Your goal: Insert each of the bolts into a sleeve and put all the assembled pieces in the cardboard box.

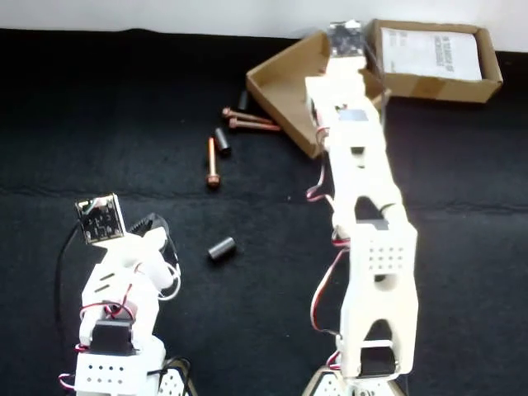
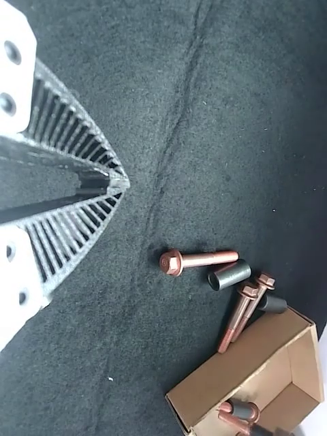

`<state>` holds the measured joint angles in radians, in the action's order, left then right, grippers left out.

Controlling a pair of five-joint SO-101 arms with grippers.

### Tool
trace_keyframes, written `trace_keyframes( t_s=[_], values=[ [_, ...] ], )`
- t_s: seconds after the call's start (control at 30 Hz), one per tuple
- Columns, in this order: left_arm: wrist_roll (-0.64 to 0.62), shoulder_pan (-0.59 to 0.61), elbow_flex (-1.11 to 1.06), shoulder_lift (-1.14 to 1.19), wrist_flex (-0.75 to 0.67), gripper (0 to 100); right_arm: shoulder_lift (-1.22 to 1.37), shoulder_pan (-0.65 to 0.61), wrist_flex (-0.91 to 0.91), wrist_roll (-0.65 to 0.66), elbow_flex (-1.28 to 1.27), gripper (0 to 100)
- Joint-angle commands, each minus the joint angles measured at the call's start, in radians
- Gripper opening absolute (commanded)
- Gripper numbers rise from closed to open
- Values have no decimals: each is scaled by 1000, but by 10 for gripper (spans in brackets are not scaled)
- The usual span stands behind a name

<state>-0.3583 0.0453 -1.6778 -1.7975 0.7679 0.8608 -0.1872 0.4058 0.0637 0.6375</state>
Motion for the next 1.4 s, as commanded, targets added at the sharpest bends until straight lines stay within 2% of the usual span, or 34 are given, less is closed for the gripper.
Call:
trace_keyframes(
  t_s=[0.0, 0.23, 0.43, 0.63, 0.7, 1.0, 1.13, 1.37],
  values=[
    [-2, 4, -16, -8, 5, 9, 8, 5, 18, 29, 143, 186],
    [-2, 4, -16, -8, 5, 10, 30, -36, 45, 28, 254, 204],
    [-2, 7, -16, -8, 6, 10, 31, -142, 38, 23, 271, 204],
    [2, 8, -16, -8, 8, 10, 31, -197, -50, -213, 263, 204],
    [2, 8, -16, -8, 8, 10, 33, -211, -48, -253, 260, 204],
    [3, 10, -16, -8, 8, 10, 145, -269, -51, -348, 271, 204],
    [3, 10, -16, -8, 8, 10, 205, -295, -53, -351, 275, 204],
    [3, 10, -16, -8, 8, 10, 340, -335, -53, -345, 427, 204]
  ],
)
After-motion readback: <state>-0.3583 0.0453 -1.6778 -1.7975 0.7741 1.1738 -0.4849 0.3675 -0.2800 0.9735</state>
